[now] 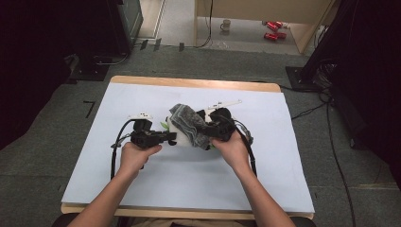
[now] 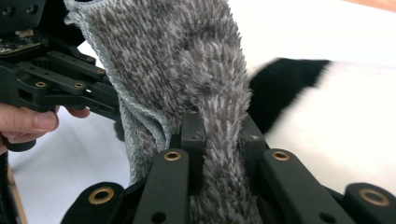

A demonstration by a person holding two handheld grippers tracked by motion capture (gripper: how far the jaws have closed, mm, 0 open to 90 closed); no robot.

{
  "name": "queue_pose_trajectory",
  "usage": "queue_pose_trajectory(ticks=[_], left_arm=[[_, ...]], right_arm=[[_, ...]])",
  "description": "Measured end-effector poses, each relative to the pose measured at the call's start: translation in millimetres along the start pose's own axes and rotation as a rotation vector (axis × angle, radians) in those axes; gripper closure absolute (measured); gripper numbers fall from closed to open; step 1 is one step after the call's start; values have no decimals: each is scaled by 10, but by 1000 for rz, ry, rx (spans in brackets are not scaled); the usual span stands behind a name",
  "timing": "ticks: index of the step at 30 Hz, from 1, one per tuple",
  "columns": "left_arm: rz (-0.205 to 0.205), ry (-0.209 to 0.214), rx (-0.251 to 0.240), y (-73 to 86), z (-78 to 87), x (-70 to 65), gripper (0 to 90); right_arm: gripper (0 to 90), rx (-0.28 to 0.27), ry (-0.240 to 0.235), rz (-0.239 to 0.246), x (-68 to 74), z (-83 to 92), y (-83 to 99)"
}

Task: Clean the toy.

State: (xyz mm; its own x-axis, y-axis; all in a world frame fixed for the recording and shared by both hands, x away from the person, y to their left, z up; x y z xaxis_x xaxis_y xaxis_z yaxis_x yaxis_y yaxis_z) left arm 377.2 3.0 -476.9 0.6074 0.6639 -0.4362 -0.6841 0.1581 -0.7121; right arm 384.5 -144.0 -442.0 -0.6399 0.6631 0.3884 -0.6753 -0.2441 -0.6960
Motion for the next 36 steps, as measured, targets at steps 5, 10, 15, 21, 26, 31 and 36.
queue_pose_trajectory(ticks=[5, 10, 15, 21, 26, 31, 36], left_arm=[[-23, -20, 7, 18, -12, 22, 802], [-33, -21, 14, 26, -7, 45, 799], [-38, -20, 22, 38, -10, 43, 796], [-38, -22, 24, 46, -4, 63, 793], [-39, -22, 23, 52, -6, 56, 788], [-29, -26, 24, 53, -3, 84, 787], [-29, -30, 18, 48, -1, 90, 783]], right_arm=[[787, 13, 10, -17, -79, 89, -7], [788, 0, 14, -50, -195, 243, -41], [787, -22, 24, -91, -371, 418, -56], [788, -58, 69, -138, -610, 614, -47], [787, -63, 92, -175, -765, 671, 6], [789, -96, 121, -183, -860, 765, -4], [791, -139, 62, -178, -714, 816, -112]])
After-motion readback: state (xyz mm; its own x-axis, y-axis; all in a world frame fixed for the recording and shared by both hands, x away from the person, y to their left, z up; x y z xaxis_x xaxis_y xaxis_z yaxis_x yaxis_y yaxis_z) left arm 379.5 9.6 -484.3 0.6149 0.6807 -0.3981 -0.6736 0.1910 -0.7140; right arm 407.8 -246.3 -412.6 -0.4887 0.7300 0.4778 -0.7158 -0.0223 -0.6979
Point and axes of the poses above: each handheld gripper's, and its own axes: z roughly backward along the jaws, y roughly out of its underside, x roughly to its left, the point moved 9 cm from there along -z, roughly forward along the jaws, and after that the axes turned 7 degrees about -y, right-handed, at the moved point
